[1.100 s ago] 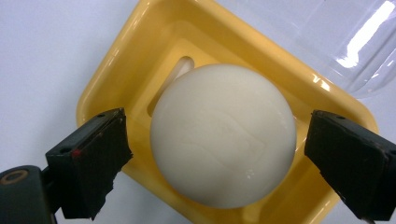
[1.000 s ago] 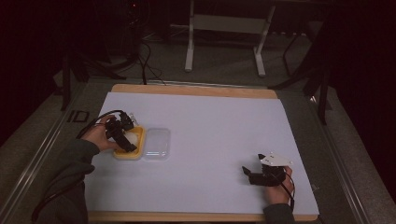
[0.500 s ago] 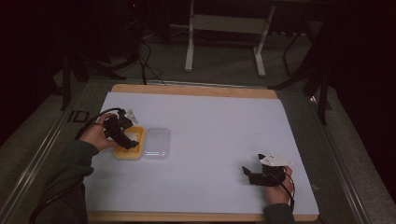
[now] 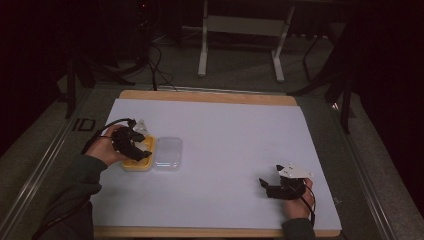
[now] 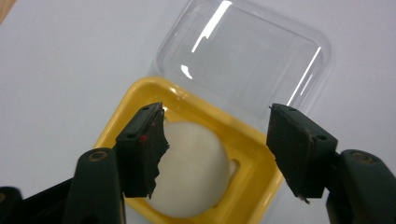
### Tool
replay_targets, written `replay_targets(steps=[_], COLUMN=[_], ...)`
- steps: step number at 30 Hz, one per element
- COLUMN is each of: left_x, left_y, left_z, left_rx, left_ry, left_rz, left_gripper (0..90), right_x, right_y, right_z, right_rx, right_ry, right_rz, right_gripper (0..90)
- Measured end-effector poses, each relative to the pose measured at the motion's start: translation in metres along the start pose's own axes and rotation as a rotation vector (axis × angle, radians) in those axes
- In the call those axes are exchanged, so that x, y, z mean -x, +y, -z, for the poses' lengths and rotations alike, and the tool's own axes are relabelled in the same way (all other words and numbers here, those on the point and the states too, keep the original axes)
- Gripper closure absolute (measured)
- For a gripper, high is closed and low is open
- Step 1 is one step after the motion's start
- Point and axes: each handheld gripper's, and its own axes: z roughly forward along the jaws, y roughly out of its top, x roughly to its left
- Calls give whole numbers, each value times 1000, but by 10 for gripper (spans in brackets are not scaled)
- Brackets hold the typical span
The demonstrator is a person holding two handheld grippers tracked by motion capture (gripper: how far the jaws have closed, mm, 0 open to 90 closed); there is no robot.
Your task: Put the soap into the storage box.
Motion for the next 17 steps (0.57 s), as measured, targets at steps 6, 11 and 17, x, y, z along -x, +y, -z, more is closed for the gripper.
replay_targets(steps=[6,11,17], left_x=[11,19,34], left_y=[5,7,9], left_z=[0,-3,-5], left_rx=[12,15,56], left_ry=[-1,-5,-6], left_rz=[-27,-43,-48], left_gripper=[380,369,353], right_x=[0,0,0], right_y=[0,0,0], right_z=[0,0,0], right_rx=[1,1,-1], right_ry=[1,1,1], right_rz=[1,1,0], right_gripper=[160,160,160])
